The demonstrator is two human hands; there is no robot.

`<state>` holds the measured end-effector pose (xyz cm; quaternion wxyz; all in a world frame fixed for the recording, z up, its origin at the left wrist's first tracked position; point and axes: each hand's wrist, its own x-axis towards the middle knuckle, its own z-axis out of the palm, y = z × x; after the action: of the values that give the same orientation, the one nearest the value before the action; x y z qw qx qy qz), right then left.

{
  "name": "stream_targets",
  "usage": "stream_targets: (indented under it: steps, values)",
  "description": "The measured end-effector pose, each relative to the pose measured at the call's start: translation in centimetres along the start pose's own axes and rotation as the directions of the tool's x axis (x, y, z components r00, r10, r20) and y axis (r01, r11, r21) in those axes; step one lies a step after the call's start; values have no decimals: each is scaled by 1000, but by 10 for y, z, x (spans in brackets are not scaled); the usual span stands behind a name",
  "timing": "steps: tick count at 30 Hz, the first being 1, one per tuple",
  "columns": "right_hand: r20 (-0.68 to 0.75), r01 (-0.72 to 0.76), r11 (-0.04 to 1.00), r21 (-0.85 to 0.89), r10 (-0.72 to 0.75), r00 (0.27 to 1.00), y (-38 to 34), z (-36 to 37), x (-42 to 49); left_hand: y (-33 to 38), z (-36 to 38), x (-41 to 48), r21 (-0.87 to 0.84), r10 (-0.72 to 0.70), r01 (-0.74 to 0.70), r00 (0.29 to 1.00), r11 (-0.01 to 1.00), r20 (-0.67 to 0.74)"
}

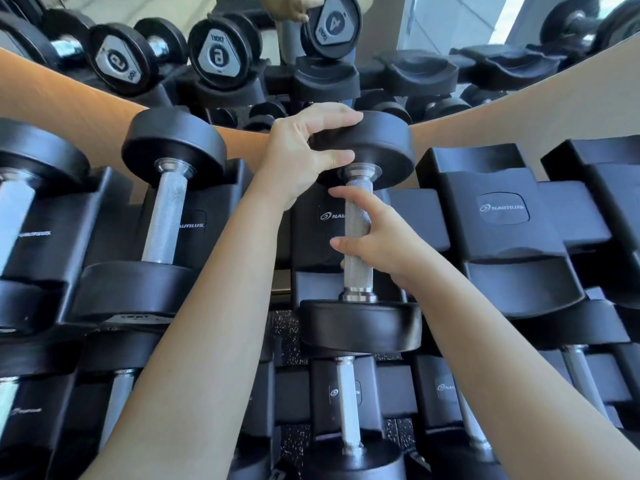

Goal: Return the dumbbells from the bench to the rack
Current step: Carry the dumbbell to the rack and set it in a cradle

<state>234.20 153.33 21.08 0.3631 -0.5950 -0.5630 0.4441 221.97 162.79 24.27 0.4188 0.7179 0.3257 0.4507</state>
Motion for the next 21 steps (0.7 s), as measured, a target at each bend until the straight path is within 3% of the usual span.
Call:
stream_targets:
  steps: [11, 17, 21]
  values:
    - [14, 25, 999, -37, -24, 1000, -4, -3, 16, -7, -8, 8, 31, -20, 21, 999, 999, -27]
    - [12, 12, 999, -33, -11, 1000, -8, -4, 34, -27, -14, 23, 64, -64, 73, 989, 995, -131]
    - [72, -42, 998, 40, 39, 997, -4, -2, 45, -51, -15, 20, -20, -111, 110, 975, 994, -192]
